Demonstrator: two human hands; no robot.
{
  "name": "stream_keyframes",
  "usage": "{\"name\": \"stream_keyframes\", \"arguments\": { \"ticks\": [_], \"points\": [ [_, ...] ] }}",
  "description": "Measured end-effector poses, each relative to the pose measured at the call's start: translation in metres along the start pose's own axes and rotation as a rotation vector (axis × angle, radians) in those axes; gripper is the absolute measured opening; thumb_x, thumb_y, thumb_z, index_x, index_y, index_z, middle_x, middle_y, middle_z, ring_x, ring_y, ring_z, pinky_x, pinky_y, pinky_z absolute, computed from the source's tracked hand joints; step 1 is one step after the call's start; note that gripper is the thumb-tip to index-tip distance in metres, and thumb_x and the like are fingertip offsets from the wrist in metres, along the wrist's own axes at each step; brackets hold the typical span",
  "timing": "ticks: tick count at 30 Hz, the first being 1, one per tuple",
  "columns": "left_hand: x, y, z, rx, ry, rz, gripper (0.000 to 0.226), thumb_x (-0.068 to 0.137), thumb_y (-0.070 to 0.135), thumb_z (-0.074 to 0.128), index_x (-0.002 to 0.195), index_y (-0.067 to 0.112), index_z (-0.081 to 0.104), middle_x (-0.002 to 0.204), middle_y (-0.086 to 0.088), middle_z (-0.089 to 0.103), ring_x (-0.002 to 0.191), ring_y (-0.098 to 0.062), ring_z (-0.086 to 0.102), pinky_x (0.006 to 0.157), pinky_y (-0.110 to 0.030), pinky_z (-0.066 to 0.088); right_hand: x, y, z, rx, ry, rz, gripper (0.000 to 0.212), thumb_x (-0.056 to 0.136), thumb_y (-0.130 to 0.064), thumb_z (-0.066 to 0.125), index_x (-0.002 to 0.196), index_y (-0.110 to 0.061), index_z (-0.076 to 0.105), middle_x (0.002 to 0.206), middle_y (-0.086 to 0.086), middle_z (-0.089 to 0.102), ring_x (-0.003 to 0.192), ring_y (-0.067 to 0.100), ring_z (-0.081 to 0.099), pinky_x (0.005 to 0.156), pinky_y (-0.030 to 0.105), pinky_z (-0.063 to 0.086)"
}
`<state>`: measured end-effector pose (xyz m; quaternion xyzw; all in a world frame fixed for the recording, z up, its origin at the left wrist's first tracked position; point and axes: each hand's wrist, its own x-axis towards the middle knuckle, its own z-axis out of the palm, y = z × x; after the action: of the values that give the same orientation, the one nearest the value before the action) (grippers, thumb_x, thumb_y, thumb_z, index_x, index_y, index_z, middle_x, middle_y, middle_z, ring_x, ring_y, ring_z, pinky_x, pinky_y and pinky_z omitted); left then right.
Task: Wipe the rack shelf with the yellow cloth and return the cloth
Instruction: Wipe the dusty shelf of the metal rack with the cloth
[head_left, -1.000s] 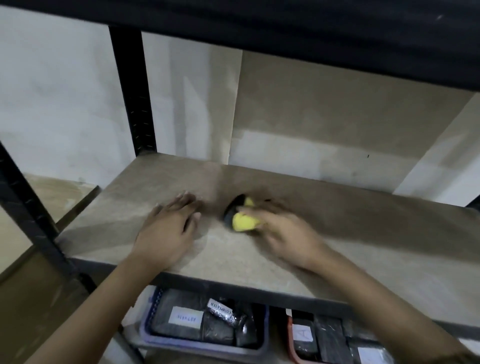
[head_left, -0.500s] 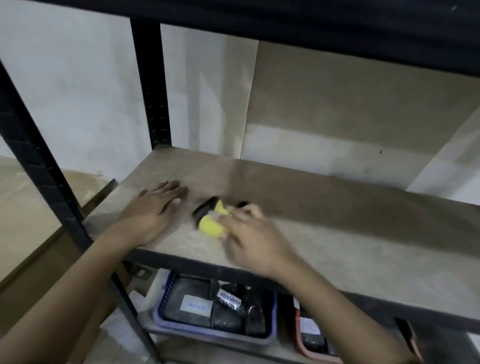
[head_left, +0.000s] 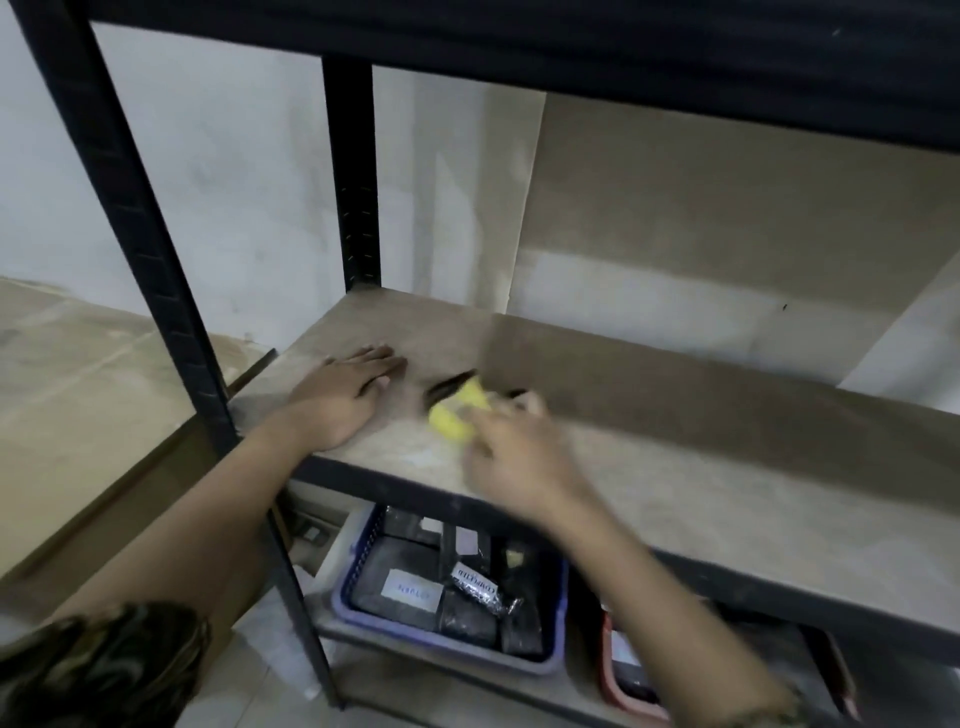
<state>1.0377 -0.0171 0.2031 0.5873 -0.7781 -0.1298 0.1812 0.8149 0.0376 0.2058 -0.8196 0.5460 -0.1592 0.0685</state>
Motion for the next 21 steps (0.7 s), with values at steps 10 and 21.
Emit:
{"name": "stream_keyframes", "arguments": {
  "ticks": [10, 21],
  "points": [
    [-0.004, 0.005, 0.0, 0.037, 0.0, -0.005, 0.042, 0.099, 0.031, 0.031, 0.141, 0.028, 0.037, 0.154, 0.004, 0.027, 0.143, -0.012, 0.02, 0.118, -0.033, 0.015, 0.0, 0.085, -0.064, -0.079, 0.0, 0.499, 0.041, 0.096, -0.027, 0.037, 0.137, -0.023, 0.04, 0.142, 0.019, 0.043, 0.129, 0.037, 0.039, 0.105, 0.045, 0.037],
    [-0.002, 0.001, 0.0, 0.001, 0.026, 0.03, 0.041, 0.1, 0.031, 0.031, 0.139, 0.023, 0.042, 0.153, 0.0, 0.029, 0.142, -0.013, 0.023, 0.117, -0.031, 0.018, -0.058, -0.046, -0.003, -0.04, 0.095, -0.35, 0.061, 0.08, -0.003, 0.054, 0.128, -0.036, 0.037, 0.138, 0.004, 0.043, 0.117, 0.031, 0.034, 0.087, 0.046, 0.042]
  ]
}}
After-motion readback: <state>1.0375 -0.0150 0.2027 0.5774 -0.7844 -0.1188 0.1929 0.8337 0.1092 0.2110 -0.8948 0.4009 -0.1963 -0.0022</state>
